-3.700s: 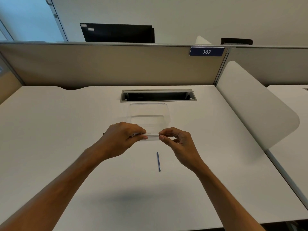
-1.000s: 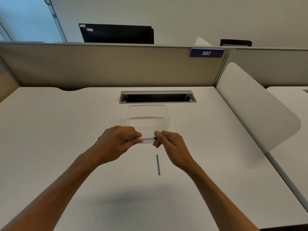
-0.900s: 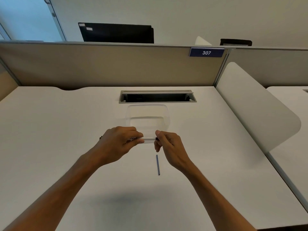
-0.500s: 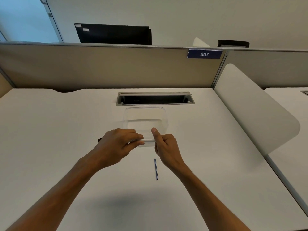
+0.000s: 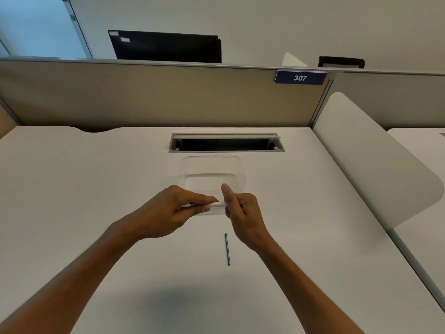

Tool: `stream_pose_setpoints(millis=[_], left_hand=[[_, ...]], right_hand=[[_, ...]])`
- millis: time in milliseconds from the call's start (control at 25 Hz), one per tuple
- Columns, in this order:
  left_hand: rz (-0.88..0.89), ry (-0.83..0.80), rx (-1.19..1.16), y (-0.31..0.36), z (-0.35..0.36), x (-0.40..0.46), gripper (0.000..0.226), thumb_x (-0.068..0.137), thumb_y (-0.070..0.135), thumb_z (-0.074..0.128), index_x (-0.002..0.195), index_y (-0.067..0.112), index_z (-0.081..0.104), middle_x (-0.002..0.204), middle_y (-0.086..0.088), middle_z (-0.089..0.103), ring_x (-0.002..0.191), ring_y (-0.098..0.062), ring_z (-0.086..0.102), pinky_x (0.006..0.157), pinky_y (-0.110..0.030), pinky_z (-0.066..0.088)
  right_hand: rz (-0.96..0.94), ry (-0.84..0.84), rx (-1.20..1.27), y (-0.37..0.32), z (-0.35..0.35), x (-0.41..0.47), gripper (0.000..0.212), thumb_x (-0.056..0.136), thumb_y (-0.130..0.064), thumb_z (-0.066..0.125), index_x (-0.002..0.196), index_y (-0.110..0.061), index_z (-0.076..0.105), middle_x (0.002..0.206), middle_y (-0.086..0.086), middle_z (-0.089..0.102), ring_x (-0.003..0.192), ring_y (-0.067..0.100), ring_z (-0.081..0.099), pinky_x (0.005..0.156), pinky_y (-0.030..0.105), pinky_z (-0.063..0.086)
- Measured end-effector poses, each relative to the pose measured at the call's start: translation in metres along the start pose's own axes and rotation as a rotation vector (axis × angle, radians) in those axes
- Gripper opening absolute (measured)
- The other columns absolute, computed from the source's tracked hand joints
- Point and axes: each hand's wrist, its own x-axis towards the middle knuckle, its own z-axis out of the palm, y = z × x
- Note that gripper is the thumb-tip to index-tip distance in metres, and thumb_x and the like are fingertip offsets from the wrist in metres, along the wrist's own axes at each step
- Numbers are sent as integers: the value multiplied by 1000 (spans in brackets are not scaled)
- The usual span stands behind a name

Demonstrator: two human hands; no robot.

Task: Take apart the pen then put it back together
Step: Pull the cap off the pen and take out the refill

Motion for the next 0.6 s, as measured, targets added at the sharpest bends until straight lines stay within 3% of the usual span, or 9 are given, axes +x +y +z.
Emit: stream_pose_setpoints(millis=[120,280,360,480,600], left_hand=[[1,5,62,0,-3,2,42,92,47,45,122,24,62,115,11,67,95,1,62,87,-20,50],[58,74,207,7,4,7,41,93,43,39,112,18,66,96,10,67,79,-5,60,71,-25,52],[88,109,243,10,7,11,44,92,44,35,109,17,66,89,14,61,70,-1,56,64,-19,47],[108,127,271,12,6,16,45,91,49,40,110,18,67,90,9,68,68,2,53,66,-10,39],[149,142,264,12,2,19,42,87,44,52,110,14,68,93,1,73,74,-5,61,70,-13,42]], right_hand=[[-21,36,-23,0,2,3,59,97,-34,48,45,-10,39,43,3,35,41,13,31,45,23,27],[52,118,-31,3,7,7,56,97,-35,50,45,-15,40,40,-7,37,40,8,35,45,18,31],[110,160,11,3,8,9,55,96,-38,49,47,-14,41,38,-10,38,40,7,38,46,15,33],[138,191,39,-3,6,14,54,93,-43,50,48,-13,41,36,-12,40,39,6,41,47,12,36],[57,174,29,-8,4,14,56,98,-30,51,45,-16,39,35,-12,39,37,7,40,45,11,33]])
